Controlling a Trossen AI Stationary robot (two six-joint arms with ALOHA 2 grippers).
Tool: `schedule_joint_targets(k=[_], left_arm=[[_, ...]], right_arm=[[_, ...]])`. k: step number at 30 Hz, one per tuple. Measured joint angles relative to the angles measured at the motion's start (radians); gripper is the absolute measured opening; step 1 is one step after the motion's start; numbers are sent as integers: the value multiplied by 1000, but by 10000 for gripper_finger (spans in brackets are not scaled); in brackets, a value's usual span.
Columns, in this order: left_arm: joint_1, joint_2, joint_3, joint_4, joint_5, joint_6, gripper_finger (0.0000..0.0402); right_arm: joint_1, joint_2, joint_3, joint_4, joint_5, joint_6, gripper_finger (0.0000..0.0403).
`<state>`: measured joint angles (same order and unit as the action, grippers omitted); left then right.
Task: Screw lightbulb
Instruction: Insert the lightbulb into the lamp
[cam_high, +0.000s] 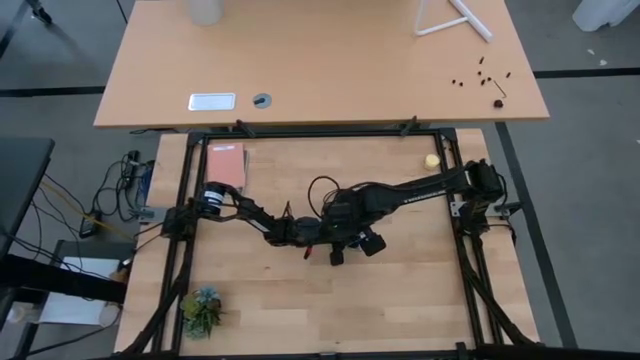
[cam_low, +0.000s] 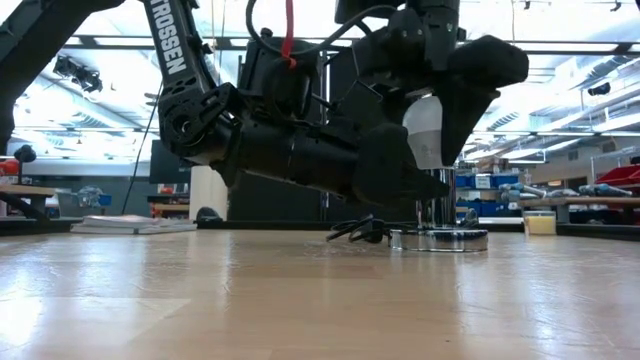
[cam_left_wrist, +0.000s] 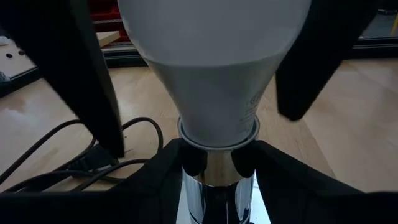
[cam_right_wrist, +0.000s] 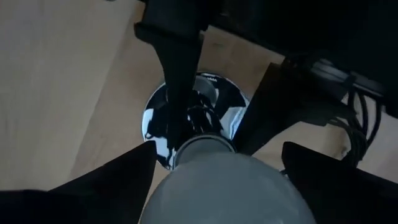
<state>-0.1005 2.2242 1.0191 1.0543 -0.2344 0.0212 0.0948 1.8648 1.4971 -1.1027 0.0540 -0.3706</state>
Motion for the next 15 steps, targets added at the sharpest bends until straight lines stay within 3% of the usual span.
schedule_joint_targets(k=[11, 15], left_arm=[[0, 0, 0, -7, -1, -6, 179], [0, 0, 0, -7, -1, -6, 179]], right_arm=[[-1, 0, 0, -12, -1, 38, 260], [-1, 0, 0, -21, -5, 70, 254]])
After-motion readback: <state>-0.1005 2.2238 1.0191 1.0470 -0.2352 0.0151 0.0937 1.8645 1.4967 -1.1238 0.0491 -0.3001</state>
